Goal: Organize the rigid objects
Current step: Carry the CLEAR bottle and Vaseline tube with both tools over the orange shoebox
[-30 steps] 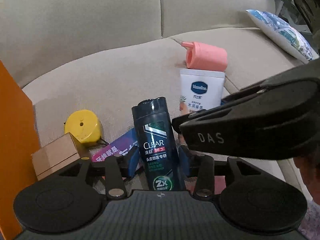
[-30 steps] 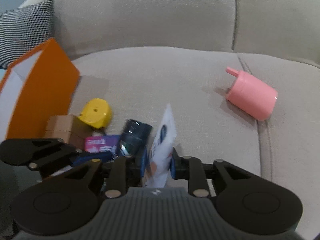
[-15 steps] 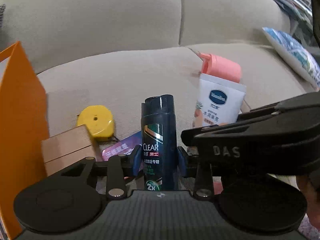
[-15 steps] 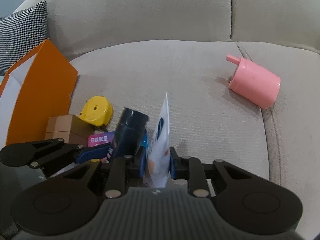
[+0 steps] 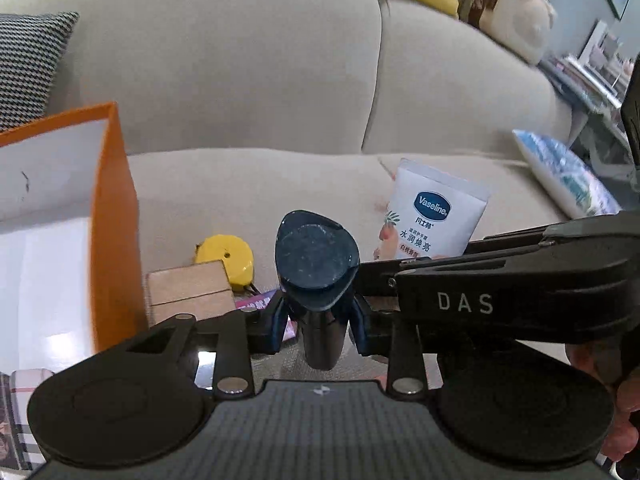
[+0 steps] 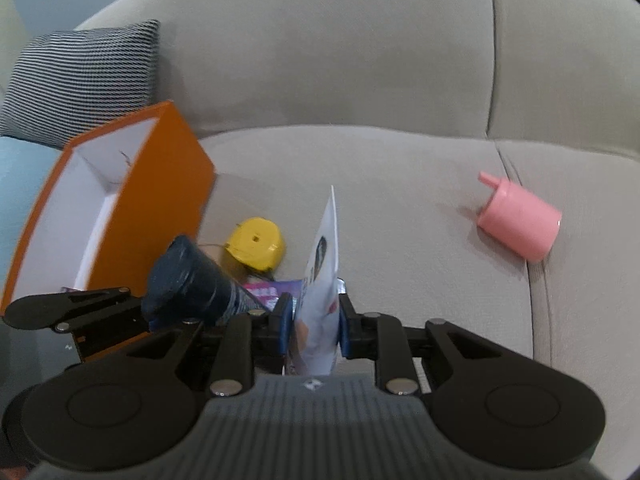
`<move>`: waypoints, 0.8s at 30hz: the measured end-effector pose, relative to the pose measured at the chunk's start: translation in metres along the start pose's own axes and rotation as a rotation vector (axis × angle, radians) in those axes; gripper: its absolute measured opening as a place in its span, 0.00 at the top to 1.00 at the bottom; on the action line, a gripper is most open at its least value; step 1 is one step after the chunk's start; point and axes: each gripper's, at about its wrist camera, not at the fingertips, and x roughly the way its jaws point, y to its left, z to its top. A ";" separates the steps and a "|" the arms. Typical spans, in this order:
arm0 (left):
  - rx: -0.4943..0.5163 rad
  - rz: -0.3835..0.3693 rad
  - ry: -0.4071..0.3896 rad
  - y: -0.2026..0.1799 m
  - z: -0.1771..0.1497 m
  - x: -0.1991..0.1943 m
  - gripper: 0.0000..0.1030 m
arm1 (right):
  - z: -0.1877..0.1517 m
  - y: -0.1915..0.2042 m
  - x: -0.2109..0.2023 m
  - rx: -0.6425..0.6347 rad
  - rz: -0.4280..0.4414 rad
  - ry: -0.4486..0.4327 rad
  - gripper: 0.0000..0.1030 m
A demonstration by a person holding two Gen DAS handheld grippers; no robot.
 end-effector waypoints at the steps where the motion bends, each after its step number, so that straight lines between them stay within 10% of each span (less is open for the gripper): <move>1: -0.006 -0.003 -0.008 0.001 0.000 -0.005 0.65 | 0.001 0.003 -0.005 -0.007 0.007 -0.006 0.78; 17: 0.030 0.006 -0.154 0.044 0.008 -0.142 0.65 | 0.008 0.080 -0.087 -0.135 0.155 -0.139 0.77; 24: 0.034 0.078 -0.039 0.090 0.005 -0.165 0.65 | 0.012 0.143 -0.086 -0.275 0.254 -0.099 0.77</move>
